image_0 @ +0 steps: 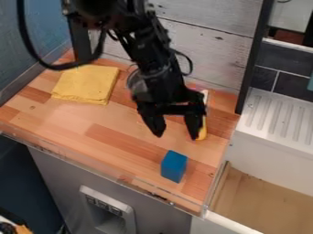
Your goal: Move the blue box to the bottom right side
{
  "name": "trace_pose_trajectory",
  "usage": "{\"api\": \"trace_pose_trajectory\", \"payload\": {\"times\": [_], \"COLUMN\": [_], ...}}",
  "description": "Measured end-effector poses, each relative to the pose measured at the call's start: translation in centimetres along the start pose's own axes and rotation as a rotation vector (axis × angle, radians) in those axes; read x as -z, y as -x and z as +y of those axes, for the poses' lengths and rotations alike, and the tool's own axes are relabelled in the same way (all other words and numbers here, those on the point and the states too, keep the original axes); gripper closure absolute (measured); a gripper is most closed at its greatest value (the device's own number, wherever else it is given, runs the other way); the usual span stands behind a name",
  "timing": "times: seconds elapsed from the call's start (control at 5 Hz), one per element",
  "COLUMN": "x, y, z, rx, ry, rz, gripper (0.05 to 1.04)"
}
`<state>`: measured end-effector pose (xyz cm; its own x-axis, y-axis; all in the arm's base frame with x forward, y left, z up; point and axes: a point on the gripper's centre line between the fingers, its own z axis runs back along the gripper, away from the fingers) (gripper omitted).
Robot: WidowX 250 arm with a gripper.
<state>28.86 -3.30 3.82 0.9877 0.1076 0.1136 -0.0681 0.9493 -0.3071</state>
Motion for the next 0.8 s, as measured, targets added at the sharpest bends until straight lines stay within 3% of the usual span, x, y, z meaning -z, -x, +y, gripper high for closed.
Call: {"api": "trace_pose_trajectory", "payload": {"times": [0.4, 0.8], "x": [2.4, 4.5], "y": [2.0, 2.9], "z": [0.8, 0.1], "rx": [0.028, 0.054], "ry": [-0.093, -0.106], "rz": [0.064, 0.118], "gripper": [0.083, 0.083]}}
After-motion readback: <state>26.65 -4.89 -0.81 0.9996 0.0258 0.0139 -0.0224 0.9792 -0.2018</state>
